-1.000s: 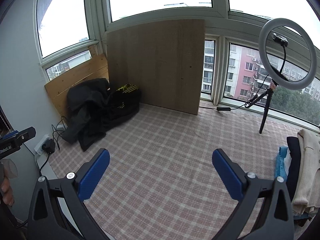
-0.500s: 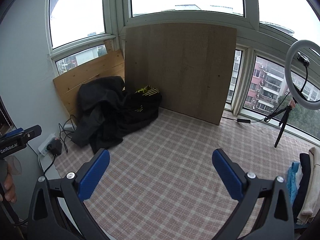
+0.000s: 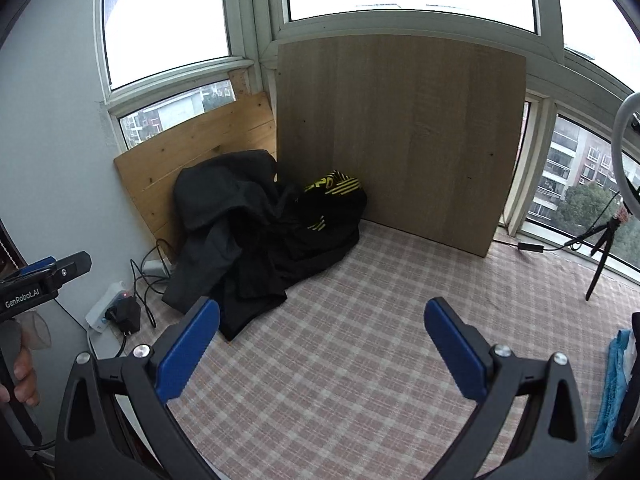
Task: Fold clothes
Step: 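Move both tools toward the pile of black clothes by the board, then grasp the black yellow-striped shorts from the pile with the right gripper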
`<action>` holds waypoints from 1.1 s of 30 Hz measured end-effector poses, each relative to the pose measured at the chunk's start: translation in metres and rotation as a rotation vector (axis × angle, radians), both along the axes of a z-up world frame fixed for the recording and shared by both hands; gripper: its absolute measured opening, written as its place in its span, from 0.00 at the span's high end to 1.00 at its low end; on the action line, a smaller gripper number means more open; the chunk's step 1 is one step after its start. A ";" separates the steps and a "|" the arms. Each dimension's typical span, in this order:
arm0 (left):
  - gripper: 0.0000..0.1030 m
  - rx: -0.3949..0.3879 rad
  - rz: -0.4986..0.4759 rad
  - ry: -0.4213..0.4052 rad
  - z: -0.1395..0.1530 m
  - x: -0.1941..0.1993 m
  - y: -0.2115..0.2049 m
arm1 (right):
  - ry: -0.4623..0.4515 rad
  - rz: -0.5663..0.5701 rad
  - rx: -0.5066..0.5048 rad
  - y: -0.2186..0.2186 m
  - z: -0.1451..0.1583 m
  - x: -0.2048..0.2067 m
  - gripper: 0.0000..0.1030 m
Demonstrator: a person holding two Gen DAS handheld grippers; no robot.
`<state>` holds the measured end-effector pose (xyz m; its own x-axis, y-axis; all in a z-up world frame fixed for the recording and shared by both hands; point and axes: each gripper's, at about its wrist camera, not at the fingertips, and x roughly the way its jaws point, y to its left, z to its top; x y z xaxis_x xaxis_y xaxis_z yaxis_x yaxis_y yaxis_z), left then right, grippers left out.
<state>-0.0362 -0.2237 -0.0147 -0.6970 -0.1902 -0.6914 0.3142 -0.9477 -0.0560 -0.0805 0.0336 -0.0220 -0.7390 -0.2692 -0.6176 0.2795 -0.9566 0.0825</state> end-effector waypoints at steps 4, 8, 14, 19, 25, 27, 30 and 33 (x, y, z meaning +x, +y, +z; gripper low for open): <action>0.09 -0.006 -0.008 0.001 0.000 -0.016 -0.019 | 0.002 0.043 -0.050 -0.016 -0.009 -0.025 0.00; 0.09 0.000 -0.013 0.012 0.000 -0.034 -0.038 | -0.034 0.034 -0.029 -0.034 -0.027 -0.069 0.01; 0.08 0.019 -0.033 0.018 -0.008 -0.061 -0.048 | -0.105 -0.007 0.006 -0.050 -0.064 -0.144 0.02; 0.08 0.049 -0.045 -0.021 -0.027 -0.090 -0.052 | -0.179 0.035 0.054 -0.074 -0.106 -0.201 0.20; 0.08 0.070 -0.052 -0.066 -0.048 -0.116 -0.057 | -0.288 0.072 0.058 -0.104 -0.158 -0.265 0.20; 0.08 0.079 -0.044 -0.079 -0.055 -0.122 -0.061 | -0.320 0.089 0.041 -0.115 -0.172 -0.282 0.20; 0.08 0.095 -0.027 -0.099 -0.063 -0.129 -0.069 | -0.337 0.118 0.069 -0.131 -0.188 -0.295 0.20; 0.08 0.106 -0.010 -0.108 -0.067 -0.135 -0.076 | -0.341 0.136 0.125 -0.144 -0.201 -0.304 0.22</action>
